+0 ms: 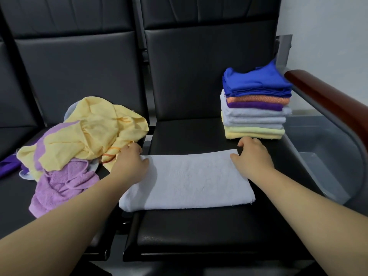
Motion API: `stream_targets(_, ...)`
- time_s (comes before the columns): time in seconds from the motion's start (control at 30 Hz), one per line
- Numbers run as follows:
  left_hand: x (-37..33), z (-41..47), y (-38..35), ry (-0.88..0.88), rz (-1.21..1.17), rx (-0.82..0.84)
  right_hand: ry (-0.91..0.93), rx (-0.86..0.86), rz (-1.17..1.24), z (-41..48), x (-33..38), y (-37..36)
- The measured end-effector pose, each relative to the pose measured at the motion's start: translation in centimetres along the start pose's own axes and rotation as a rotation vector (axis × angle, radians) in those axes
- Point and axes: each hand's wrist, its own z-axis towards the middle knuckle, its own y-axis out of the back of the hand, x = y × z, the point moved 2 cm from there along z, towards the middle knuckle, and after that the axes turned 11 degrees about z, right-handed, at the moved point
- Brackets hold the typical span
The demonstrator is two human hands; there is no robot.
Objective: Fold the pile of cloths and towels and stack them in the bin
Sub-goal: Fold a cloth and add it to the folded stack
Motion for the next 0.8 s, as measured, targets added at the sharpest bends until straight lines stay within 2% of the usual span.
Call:
stream_targets(0.13, -2.7, -1.9, 0.2, -0.079, 0.142, 0.003, 0.244, 0.088, -0.061, -1.8, 1.8, -1.1)
stream_targets(0.27, -6.4, -4.4, -0.9, -0.082, 0.202, 0.232, 0.322, 0.334, -0.126, -2.9, 2.5, -2.1)
stream_targets(0.33, -8.0, -5.6, -1.8, -0.069, 0.245, 0.309, 0.327, 0.365, -0.197, -3.0, 2.5, -2.1)
stream_targets(0.43, -9.9, -6.0, -3.0, -0.119, 0.284, 0.322, 0.268, 0.374, -0.301, -3.0, 2.5, -1.4)
stream_targets(0.53, -10.9, -4.3, -3.7, -0.280, 0.304, 0.301, 0.201, 0.405, -0.428, -3.7, 2.8, -0.6)
stream_targets(0.63, -11.6, -1.9, -4.0, -0.459, 0.372, 0.314, 0.143, 0.489, -0.456, -5.5, 3.4, 0.2)
stream_targets(0.8, -13.7, -1.1, -4.0, -0.594, 0.462, 0.295, 0.198, 0.534, -0.472, -8.2, 3.1, 0.4)
